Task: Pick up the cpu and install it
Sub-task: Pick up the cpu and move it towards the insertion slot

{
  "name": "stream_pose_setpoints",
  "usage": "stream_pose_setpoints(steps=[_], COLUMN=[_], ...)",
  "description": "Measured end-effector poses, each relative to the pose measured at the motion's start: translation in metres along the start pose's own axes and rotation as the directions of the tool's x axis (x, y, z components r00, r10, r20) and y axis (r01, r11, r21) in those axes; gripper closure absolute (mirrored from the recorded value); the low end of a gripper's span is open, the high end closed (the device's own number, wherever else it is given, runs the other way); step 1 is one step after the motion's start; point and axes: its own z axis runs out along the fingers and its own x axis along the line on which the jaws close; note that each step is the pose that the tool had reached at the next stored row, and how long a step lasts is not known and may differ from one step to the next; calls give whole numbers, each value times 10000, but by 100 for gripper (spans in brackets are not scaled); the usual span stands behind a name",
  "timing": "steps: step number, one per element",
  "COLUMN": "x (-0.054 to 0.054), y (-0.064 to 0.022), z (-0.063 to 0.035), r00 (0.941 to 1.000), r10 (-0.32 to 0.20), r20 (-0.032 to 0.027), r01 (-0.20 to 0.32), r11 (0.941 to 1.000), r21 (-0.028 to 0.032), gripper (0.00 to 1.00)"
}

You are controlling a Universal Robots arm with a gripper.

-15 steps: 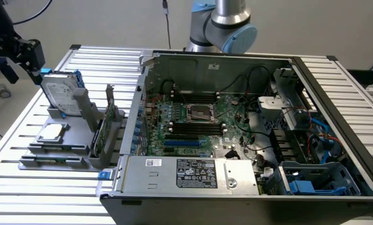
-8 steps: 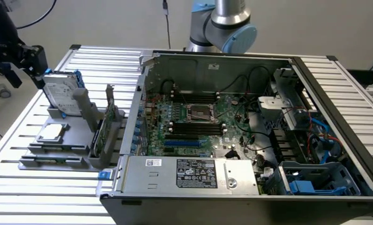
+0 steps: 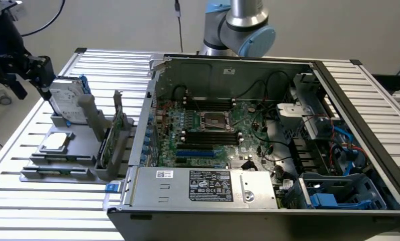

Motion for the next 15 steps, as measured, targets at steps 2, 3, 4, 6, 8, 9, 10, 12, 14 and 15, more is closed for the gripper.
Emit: stream_pose_setpoints(steps=[2, 3, 4, 6, 8, 9, 10, 12, 14, 15], x=[-3, -5, -6, -9, -12, -14, -15, -17, -19, -21], y=[-4, -6, -9, -20, -36, -44, -52, -80, -110, -125], z=[38, 56, 73, 109, 145, 163, 180, 216, 251, 269], r00=[10000, 10000, 10000, 10000, 10000, 10000, 10000, 10000, 10000, 10000], r10=[0, 0, 1, -1, 0, 0, 0, -4, -9, -12], r20=[1, 2, 1, 0, 0, 1, 0, -1, 0, 0], r01=[0, 0, -1, 1, 0, 0, 0, 4, 9, 12], r11=[10000, 10000, 10000, 10000, 10000, 10000, 10000, 10000, 10000, 10000], r21=[-1, -1, 0, 0, -1, -1, 0, 0, -1, -1], gripper=[40, 40, 40, 40, 40, 40, 40, 40, 40, 40])
